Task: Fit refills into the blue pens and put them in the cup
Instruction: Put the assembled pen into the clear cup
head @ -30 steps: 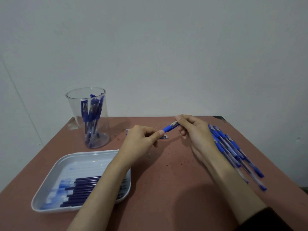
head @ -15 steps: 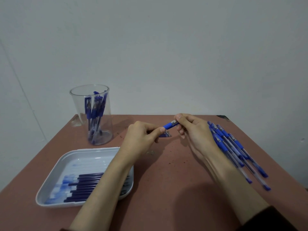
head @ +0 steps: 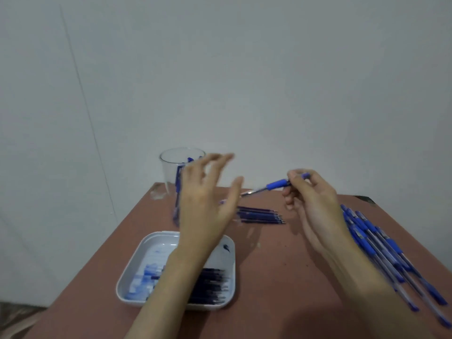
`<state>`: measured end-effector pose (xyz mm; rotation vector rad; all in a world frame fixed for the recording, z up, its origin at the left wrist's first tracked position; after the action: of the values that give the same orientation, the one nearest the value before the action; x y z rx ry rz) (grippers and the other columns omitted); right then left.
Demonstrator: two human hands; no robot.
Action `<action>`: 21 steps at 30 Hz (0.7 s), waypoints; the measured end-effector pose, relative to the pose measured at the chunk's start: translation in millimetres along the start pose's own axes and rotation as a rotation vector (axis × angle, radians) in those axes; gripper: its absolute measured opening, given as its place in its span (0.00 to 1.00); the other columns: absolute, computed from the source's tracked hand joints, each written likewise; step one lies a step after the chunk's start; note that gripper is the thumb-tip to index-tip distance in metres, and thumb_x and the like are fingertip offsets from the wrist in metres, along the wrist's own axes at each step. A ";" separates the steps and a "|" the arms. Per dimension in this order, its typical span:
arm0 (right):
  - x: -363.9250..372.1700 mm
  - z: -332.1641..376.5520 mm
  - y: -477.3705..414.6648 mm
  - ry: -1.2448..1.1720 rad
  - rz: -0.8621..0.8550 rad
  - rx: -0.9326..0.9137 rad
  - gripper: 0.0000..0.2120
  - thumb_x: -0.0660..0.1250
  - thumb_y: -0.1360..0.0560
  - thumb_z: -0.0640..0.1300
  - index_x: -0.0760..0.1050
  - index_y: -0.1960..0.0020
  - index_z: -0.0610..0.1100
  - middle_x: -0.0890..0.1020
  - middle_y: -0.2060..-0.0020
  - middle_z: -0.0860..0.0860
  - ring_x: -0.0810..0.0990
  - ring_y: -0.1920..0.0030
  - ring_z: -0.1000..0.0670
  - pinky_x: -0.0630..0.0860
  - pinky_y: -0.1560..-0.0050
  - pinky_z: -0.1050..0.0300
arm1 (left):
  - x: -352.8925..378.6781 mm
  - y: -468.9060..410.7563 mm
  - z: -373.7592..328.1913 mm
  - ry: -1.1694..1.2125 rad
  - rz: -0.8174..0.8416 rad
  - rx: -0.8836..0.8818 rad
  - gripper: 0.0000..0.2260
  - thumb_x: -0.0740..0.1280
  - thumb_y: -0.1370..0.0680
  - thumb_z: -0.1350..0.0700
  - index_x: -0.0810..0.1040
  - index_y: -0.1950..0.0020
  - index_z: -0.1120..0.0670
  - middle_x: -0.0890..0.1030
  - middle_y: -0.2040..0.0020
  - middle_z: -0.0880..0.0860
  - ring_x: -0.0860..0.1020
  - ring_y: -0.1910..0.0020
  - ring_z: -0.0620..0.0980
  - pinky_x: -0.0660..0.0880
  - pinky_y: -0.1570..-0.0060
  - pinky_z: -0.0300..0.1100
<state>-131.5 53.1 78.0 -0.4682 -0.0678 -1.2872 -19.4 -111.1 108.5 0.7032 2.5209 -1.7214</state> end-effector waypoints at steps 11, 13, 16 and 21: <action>158.3 60.3 -37.1 0.464 0.228 -0.570 0.05 0.65 0.22 0.41 0.72 0.56 0.44 0.75 0.66 0.50 0.75 0.64 0.43 0.72 0.61 0.54 | -15.7 -5.6 103.8 0.160 0.188 -0.477 0.54 0.77 0.34 0.46 0.36 0.26 0.38 0.67 0.29 0.59 0.67 0.30 0.54 0.65 0.40 0.42; 179.5 42.6 -43.0 0.604 0.351 -0.515 0.05 0.66 0.22 0.43 0.72 0.56 0.43 0.74 0.67 0.51 0.72 0.66 0.48 0.70 0.61 0.55 | -11.6 -1.5 109.4 0.160 0.211 -0.504 0.53 0.76 0.32 0.48 0.37 0.25 0.39 0.71 0.32 0.60 0.72 0.34 0.55 0.68 0.41 0.43; 206.4 16.1 -45.5 0.966 0.512 -0.480 0.08 0.66 0.23 0.50 0.75 0.56 0.46 0.76 0.66 0.53 0.72 0.60 0.52 0.70 0.58 0.56 | -11.6 -0.1 113.5 0.181 0.192 -0.516 0.51 0.76 0.33 0.48 0.38 0.27 0.36 0.72 0.34 0.58 0.74 0.37 0.53 0.72 0.40 0.51; 222.3 -10.5 -42.3 1.274 0.682 -0.394 0.18 0.61 0.20 0.53 0.78 0.60 0.41 0.73 0.68 0.53 0.65 0.52 0.53 0.65 0.59 0.56 | -11.2 0.8 114.4 0.189 0.186 -0.519 0.50 0.76 0.31 0.49 0.39 0.25 0.39 0.74 0.38 0.52 0.72 0.35 0.52 0.72 0.40 0.50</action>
<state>-108.3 -160.8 149.0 0.0825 1.3182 -0.7181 -36.4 -216.3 65.4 1.0405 2.7357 -0.9181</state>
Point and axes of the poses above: each hand's wrist, its own y-axis away from the middle knuckle, its own x-axis out of the palm, z = x × y, the point moved 8 cm from there along -y, towards the middle knuckle
